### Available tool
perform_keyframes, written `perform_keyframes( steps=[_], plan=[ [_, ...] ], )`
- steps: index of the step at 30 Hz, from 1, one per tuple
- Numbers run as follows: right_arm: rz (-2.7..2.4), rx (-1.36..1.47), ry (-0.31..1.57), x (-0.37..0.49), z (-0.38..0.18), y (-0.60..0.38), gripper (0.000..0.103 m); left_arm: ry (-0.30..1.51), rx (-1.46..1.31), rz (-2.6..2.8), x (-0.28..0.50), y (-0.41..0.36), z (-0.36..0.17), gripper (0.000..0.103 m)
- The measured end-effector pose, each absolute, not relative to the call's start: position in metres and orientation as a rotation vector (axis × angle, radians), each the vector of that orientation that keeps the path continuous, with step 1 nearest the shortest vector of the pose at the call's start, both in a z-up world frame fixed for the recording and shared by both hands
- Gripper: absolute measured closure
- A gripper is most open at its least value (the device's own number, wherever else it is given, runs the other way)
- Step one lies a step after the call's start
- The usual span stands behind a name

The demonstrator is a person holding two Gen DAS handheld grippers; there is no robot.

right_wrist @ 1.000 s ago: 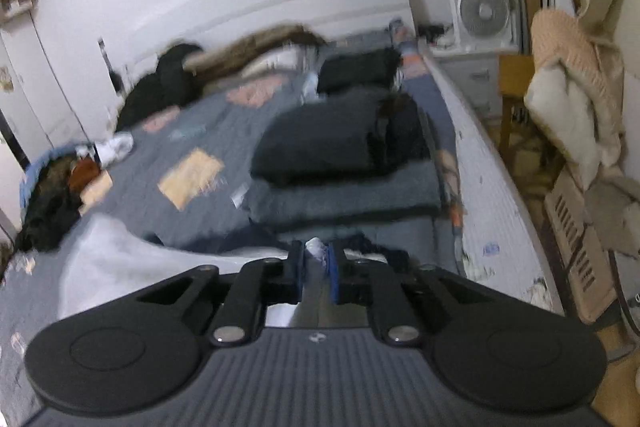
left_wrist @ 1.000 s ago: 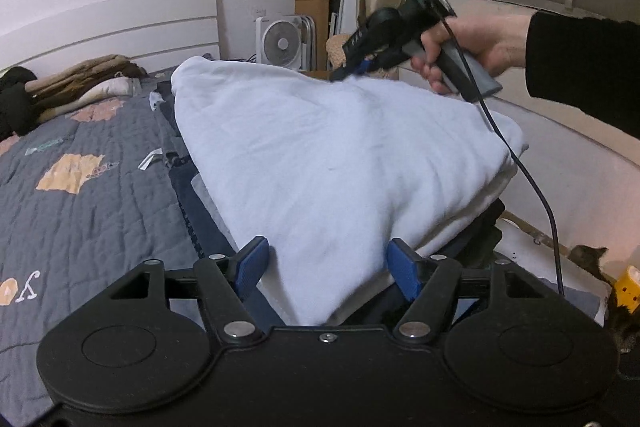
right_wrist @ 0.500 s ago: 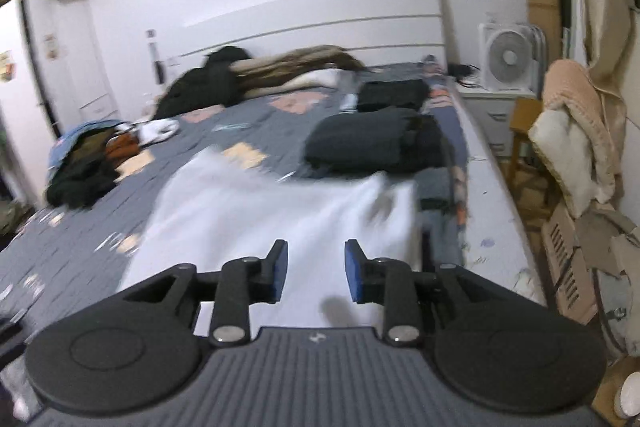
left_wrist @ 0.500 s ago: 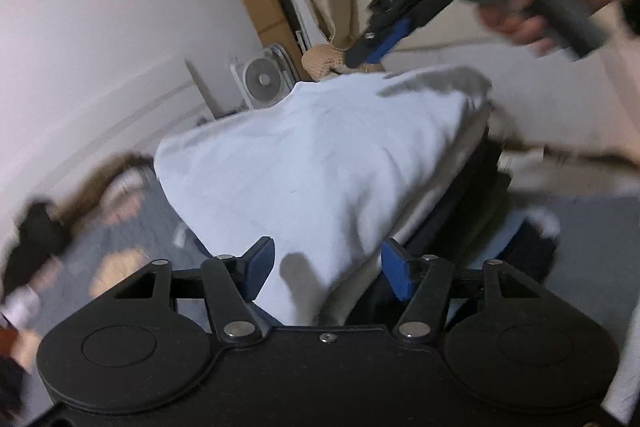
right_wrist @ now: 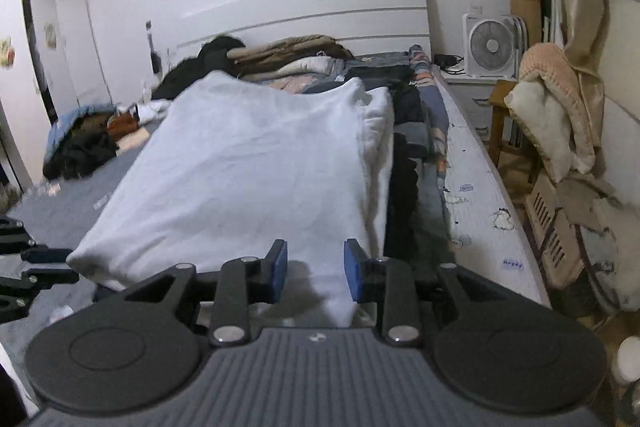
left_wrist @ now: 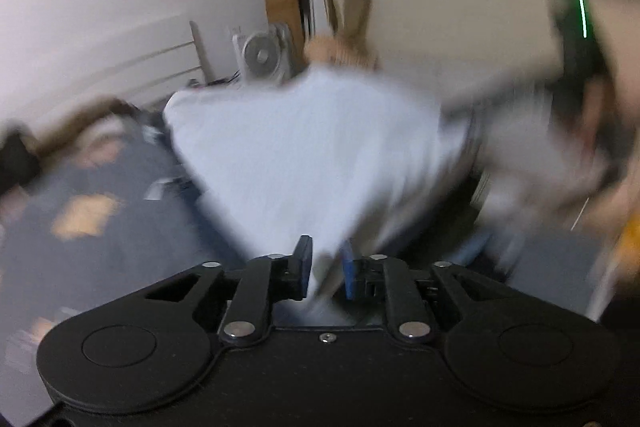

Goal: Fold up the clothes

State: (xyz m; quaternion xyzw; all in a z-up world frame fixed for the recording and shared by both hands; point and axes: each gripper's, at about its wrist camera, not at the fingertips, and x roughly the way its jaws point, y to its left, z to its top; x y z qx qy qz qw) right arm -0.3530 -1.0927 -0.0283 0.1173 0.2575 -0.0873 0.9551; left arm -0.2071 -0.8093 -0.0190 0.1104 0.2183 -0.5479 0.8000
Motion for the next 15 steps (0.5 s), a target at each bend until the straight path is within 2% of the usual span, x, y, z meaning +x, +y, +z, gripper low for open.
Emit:
perform_keyframes(
  steps=[1,2,3,7,10,13,15],
  plan=[
    [-0.184,0.251,0.519,-0.355,-0.03,-1.094,0.068,0.512,0.129,-1.241,-0.197,-0.815,-0.013,0.067],
    [-0.191,0.263,0.515,-0.357,-0.031,-1.096,0.068,0.57,0.021,-1.311,-0.184,-0.825,-0.013,0.055],
    [-0.198,0.276,0.511,-0.359,-0.032,-1.098,0.066,0.632,-0.091,-1.377,-0.171,-0.837,-0.015,0.05],
    [-0.215,0.353,0.493,-0.365,-0.048,-1.107,0.062,0.897,-0.353,-1.417,-0.122,-0.876,-0.051,0.05],
    [-0.222,0.362,0.475,-0.365,-0.054,-1.108,0.061,1.058,-0.492,-1.383,-0.101,-0.867,-0.09,0.05],
    [-0.204,0.33,0.483,-0.362,-0.058,-1.106,0.06,1.089,-0.5,-1.414,-0.103,-0.842,-0.105,0.05],
    [-0.186,0.31,0.482,-0.363,-0.06,-1.107,0.056,1.064,-0.517,-1.418,-0.102,-0.829,-0.097,0.049]
  ],
)
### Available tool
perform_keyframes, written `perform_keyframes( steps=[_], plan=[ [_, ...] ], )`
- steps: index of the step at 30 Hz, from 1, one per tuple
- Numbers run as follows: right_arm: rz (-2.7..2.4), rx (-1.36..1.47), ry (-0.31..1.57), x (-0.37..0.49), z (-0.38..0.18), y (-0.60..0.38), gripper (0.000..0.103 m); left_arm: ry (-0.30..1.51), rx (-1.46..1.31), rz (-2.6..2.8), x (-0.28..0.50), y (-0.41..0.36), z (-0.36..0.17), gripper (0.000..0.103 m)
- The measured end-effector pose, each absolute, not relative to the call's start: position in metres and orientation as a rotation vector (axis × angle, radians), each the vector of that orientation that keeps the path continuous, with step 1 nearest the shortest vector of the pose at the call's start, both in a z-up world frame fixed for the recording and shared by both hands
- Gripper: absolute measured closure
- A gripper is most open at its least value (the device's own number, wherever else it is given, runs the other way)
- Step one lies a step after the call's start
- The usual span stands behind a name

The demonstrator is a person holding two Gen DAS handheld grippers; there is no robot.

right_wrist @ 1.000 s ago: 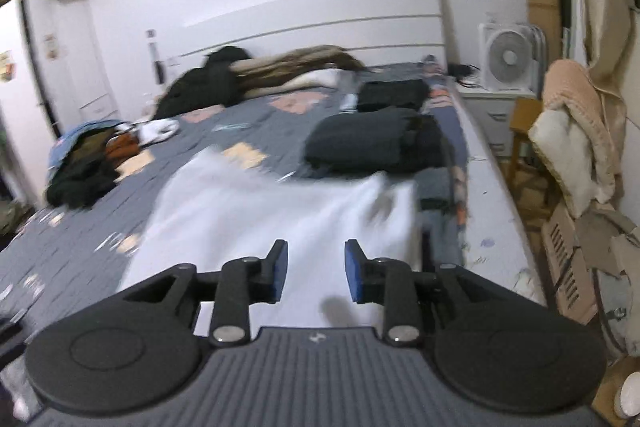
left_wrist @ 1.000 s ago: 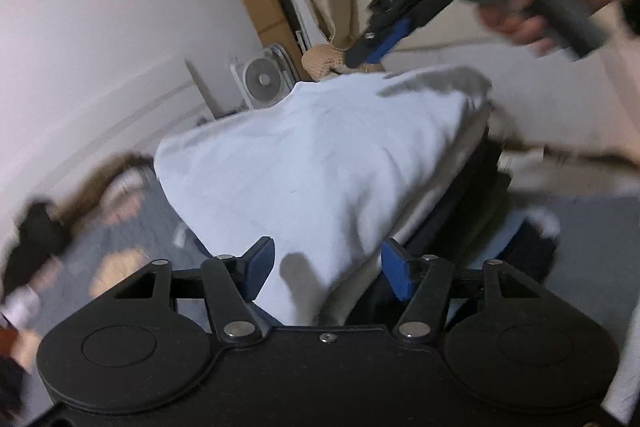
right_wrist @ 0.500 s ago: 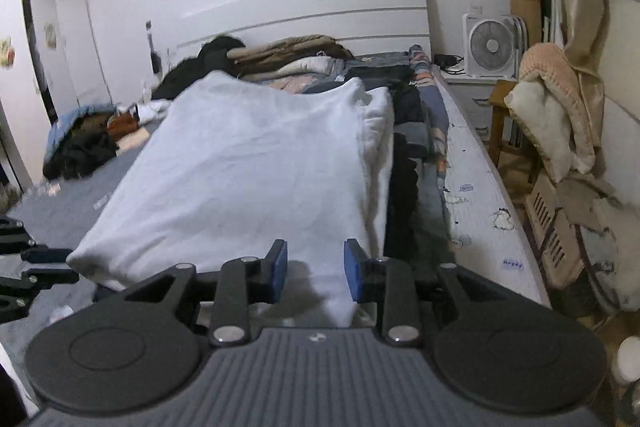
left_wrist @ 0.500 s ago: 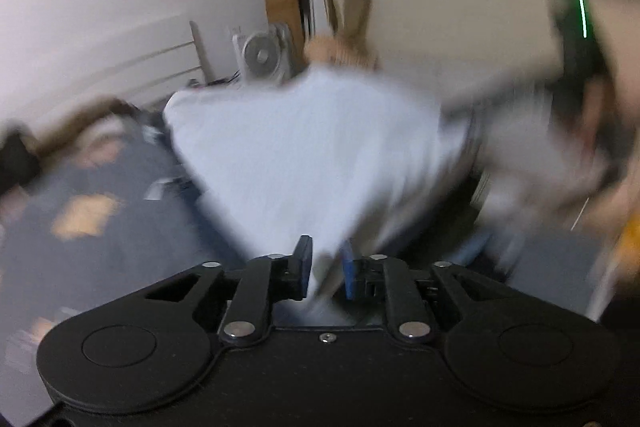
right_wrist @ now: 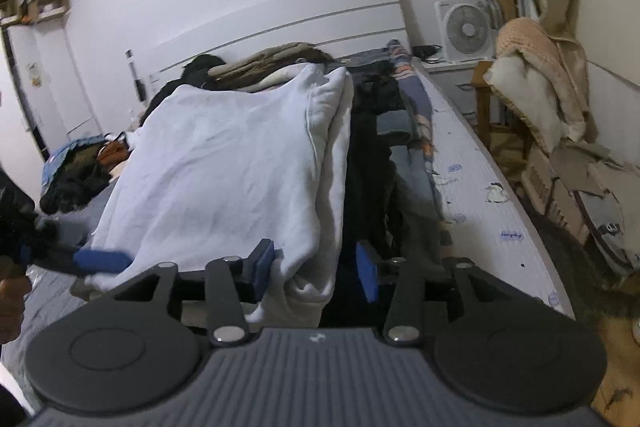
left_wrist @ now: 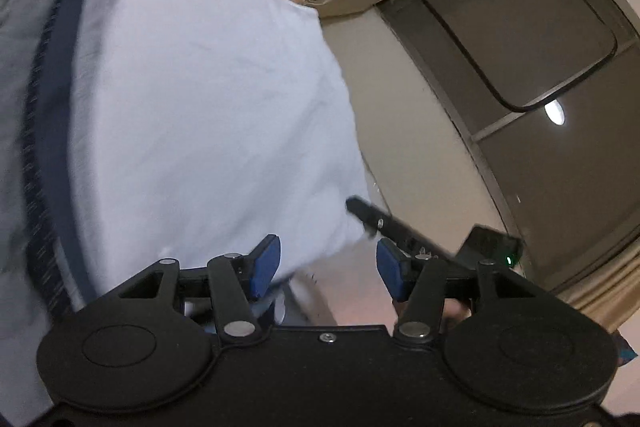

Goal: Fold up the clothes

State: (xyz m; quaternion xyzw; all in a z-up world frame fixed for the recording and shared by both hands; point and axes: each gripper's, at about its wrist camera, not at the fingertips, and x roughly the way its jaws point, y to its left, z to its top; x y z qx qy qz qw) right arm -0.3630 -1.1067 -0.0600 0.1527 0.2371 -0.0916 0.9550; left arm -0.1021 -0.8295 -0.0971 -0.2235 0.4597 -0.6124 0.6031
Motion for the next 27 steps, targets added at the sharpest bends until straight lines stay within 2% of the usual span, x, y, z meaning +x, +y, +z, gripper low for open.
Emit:
perform_keyframes(
  steps=[1,3,5,11,13,17,22,27],
  plan=[
    [-0.181,0.298,0.48,-0.364,-0.06,-1.107,0.055,1.048,-0.529,-1.42,-0.102,-0.823,-0.092,0.047],
    [-0.18,0.276,0.476,-0.366,-0.061,-1.107,0.055,1.002,-0.563,-1.443,-0.091,-0.827,-0.075,0.032],
    [-0.188,0.26,0.476,-0.366,-0.061,-1.108,0.055,0.973,-0.586,-1.463,-0.075,-0.84,-0.06,0.026],
    [-0.183,0.245,0.476,-0.366,-0.061,-1.107,0.055,1.079,-0.537,-1.386,-0.017,-0.911,-0.065,0.026],
    [-0.181,0.251,0.474,-0.366,-0.063,-1.108,0.055,1.08,-0.61,-1.376,0.006,-0.919,-0.069,0.026],
    [-0.172,0.264,0.466,-0.367,-0.066,-1.111,0.054,1.008,-0.734,-1.275,0.048,-0.92,-0.067,0.026],
    [-0.153,0.281,0.453,-0.37,-0.068,-1.114,0.052,0.991,-0.738,-1.18,0.098,-0.931,-0.07,0.027],
    [-0.149,0.288,0.453,-0.369,-0.068,-1.113,0.05,0.891,-0.749,-1.059,0.107,-0.927,-0.051,0.026]
  ],
)
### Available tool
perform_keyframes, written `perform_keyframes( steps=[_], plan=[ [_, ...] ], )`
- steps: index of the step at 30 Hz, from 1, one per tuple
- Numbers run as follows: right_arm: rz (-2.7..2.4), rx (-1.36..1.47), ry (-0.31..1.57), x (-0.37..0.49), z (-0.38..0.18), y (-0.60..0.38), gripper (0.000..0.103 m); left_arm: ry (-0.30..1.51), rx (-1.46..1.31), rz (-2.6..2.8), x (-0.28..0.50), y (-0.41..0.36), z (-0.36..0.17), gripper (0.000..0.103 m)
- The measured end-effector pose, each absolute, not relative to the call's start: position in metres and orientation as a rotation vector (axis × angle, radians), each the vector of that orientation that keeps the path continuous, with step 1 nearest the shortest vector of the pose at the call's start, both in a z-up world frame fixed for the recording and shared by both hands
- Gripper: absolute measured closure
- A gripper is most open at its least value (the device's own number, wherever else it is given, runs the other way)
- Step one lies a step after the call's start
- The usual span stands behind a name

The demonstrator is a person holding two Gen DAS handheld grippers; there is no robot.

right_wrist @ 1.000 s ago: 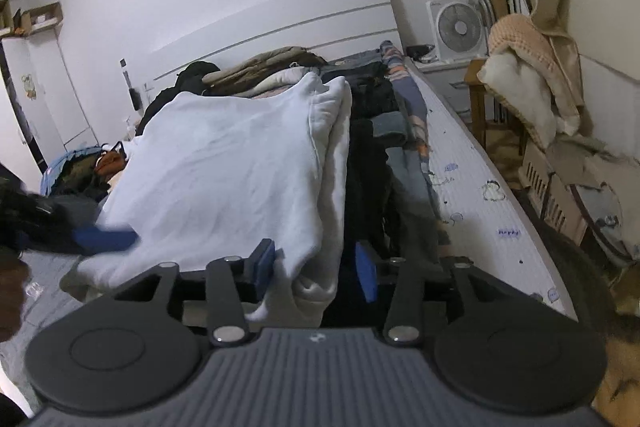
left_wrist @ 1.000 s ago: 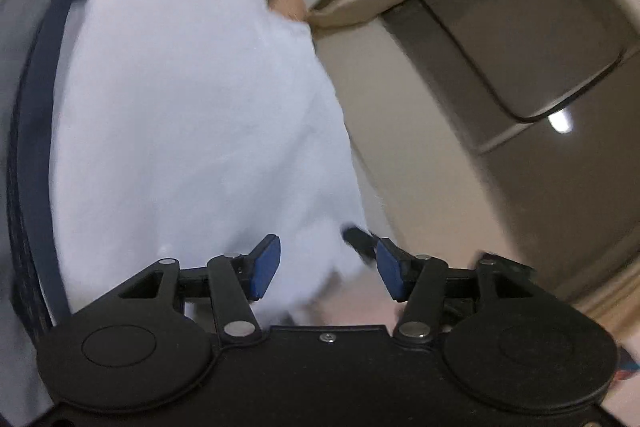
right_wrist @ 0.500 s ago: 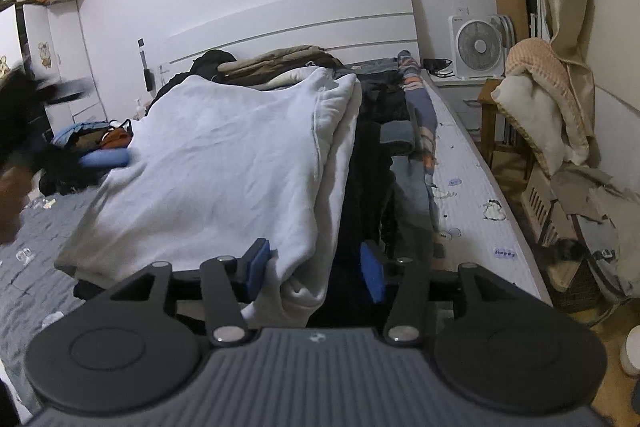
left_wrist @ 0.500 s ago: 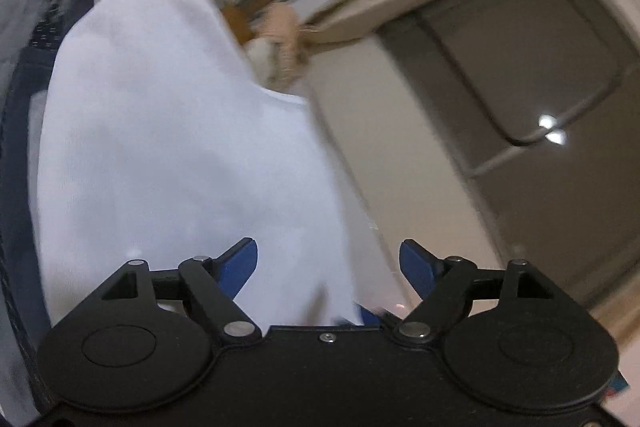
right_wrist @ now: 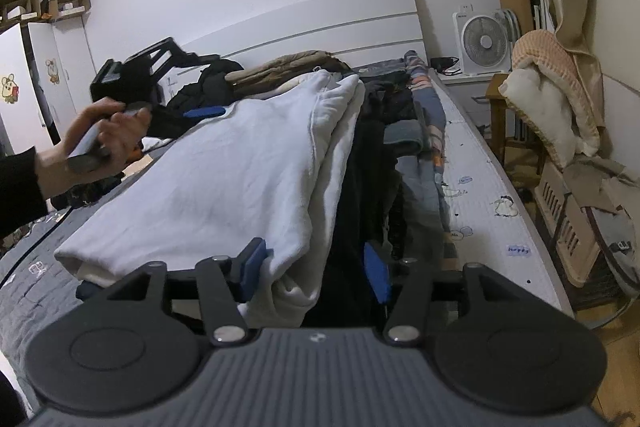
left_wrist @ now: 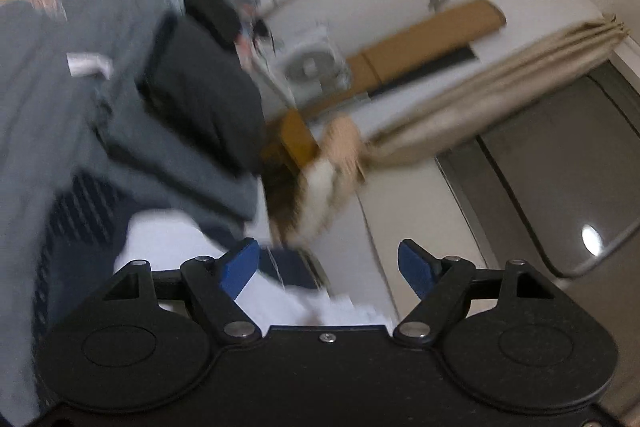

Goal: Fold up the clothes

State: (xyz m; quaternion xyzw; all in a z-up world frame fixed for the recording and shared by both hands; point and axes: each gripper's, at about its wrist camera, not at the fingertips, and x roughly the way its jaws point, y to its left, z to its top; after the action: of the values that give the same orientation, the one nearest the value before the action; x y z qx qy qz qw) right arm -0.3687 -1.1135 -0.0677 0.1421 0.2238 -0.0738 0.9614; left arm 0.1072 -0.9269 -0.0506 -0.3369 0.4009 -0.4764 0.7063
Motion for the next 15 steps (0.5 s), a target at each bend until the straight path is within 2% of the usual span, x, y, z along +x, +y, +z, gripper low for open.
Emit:
perform_keyframes(
  steps=[2,6,10,15],
  plan=[
    [-0.147,0.277,0.462,-0.369,-0.066,-1.112,0.05,0.881,-0.794,-1.103,0.1,-0.916,-0.042,0.025],
    [-0.145,0.3,0.47,-0.375,-0.057,-1.115,0.05,0.849,-0.725,-1.265,0.056,-0.898,-0.023,0.015],
    [-0.14,0.372,0.357,-0.386,-0.017,-1.127,0.05,0.849,-0.608,-1.346,0.002,-0.885,-0.03,0.014],
    [-0.164,0.297,0.351,-0.32,0.035,-1.153,0.051,0.88,-0.49,-1.339,-0.038,-0.888,-0.052,0.014]
  ],
)
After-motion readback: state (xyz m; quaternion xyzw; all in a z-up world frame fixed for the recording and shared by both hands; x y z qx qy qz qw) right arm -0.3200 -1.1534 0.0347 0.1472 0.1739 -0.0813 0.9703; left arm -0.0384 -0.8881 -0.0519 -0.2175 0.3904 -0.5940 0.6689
